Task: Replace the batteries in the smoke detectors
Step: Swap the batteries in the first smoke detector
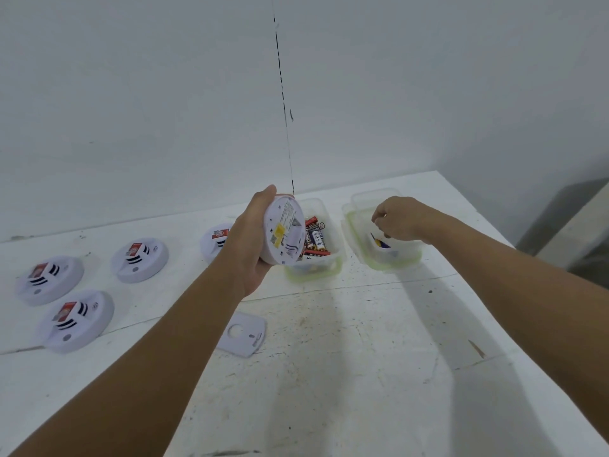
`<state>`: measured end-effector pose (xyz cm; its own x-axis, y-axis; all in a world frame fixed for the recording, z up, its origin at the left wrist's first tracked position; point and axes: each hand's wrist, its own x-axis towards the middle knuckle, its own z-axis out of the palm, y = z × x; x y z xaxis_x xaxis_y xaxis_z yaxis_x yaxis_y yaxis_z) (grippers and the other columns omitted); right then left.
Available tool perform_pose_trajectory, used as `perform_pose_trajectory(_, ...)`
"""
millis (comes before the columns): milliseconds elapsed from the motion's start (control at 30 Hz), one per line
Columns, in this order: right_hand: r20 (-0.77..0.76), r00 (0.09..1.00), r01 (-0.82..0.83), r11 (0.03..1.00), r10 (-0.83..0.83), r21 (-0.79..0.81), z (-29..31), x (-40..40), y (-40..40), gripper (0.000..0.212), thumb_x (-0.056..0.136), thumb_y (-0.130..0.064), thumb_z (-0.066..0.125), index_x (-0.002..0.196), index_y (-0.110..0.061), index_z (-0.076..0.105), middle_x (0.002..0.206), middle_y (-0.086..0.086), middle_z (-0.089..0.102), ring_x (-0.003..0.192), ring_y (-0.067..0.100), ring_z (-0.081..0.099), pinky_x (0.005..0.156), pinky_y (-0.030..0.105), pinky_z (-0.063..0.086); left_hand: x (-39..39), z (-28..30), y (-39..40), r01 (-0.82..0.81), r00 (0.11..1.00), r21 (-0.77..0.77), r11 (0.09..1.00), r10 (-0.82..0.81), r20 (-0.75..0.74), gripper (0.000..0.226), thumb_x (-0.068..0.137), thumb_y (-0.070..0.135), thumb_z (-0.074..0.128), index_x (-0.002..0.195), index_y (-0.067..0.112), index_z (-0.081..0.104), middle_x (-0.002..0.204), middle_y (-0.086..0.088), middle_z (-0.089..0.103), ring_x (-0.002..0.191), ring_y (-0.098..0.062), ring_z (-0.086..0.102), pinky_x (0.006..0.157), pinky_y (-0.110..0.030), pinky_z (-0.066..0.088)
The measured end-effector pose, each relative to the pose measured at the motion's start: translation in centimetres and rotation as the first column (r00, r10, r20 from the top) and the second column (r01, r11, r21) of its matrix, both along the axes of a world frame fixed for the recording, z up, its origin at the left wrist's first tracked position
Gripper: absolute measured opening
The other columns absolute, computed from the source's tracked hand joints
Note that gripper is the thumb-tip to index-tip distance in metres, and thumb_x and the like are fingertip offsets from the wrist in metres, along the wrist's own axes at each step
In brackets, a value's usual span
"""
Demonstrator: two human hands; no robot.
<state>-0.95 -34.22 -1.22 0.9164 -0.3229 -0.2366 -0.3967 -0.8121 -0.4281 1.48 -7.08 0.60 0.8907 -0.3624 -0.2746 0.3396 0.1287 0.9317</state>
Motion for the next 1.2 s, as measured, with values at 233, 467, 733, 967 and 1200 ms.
perform_pose_trajectory(233, 0.291, 0.956, -0.035, 0.999, 0.028, 0.020, 0.7, 1.0, 1.6, 0.023, 0.103, -0.014, 0.051, 0.117, -0.014, 0.070, 0.115, -0.002, 0.065, 0.097, 0.019, 0.065, 0.080, 0.025, 0.045, 1.1, -0.5, 1.7, -0.051, 0.999, -0.012, 0.999, 0.051, -0.017, 0.039, 0.100, 0.057, 0.054, 0.112, 0.026, 0.075, 0.108, -0.004, 0.076, 0.105, -0.029, 0.071, 0.104, -0.049, 0.053)
perform_pose_trajectory(467, 0.351, 0.893, -0.292, 0.956, 0.280, -0.020, 1.7, 2.6, 6.5, 0.011, 0.099, -0.026, 0.066, 0.108, -0.022, 0.071, 0.092, -0.012, 0.066, 0.081, -0.001, 0.058, 0.068, 0.011, 0.040, 2.4, -1.4, 3.1, -0.069, 0.996, -0.034, 0.997, 0.067, -0.050, 0.044, 0.097, 0.058, 0.058, 0.119, 0.024, 0.075, 0.118, -0.009, 0.074, 0.120, -0.037, 0.067, 0.110, -0.057, 0.048)
perform_pose_trajectory(733, -0.041, 0.896, -0.429, 0.841, 0.441, -0.328, 0.5, 4.6, 10.0, 0.030, 0.098, -0.036, 0.066, 0.127, -0.027, 0.069, 0.114, -0.006, 0.065, 0.110, 0.020, 0.061, 0.090, 0.037, 0.051, 3.6, -2.6, 4.2, -0.093, 0.993, -0.040, 0.995, 0.090, -0.082, 0.054, 0.096, 0.059, 0.060, 0.132, 0.020, 0.069, 0.122, -0.012, 0.071, 0.119, -0.040, 0.067, 0.107, -0.058, 0.050)
perform_pose_trajectory(967, -0.124, 0.900, -0.418, 0.748, 0.417, -0.515, -0.6, 5.5, 11.6, 0.029, 0.097, -0.046, 0.062, 0.097, -0.018, 0.062, 0.094, 0.002, 0.059, 0.088, 0.026, 0.057, 0.076, 0.034, 0.038, 3.9, -3.5, 4.6, -0.124, 0.988, -0.058, 0.991, 0.118, -0.101, 0.065, 0.087, 0.061, 0.068, 0.136, 0.018, 0.067, 0.128, -0.015, 0.070, 0.113, -0.040, 0.069, 0.099, -0.055, 0.056)
perform_pose_trajectory(1200, -0.192, 0.893, -0.443, 0.716, 0.408, -0.540, -0.3, 5.8, 12.5, 0.018, 0.094, -0.007, 0.056, 0.078, -0.012, 0.049, 0.078, 0.001, 0.044, 0.063, 0.018, 0.042, 0.067, 0.033, 0.033, 4.0, -3.9, 4.6, -0.126, 0.986, -0.068, 0.990, 0.118, -0.114, 0.079, 0.067, 0.063, 0.077, 0.130, 0.017, 0.070, 0.125, -0.016, 0.072, 0.113, -0.041, 0.069, 0.097, -0.057, 0.057)
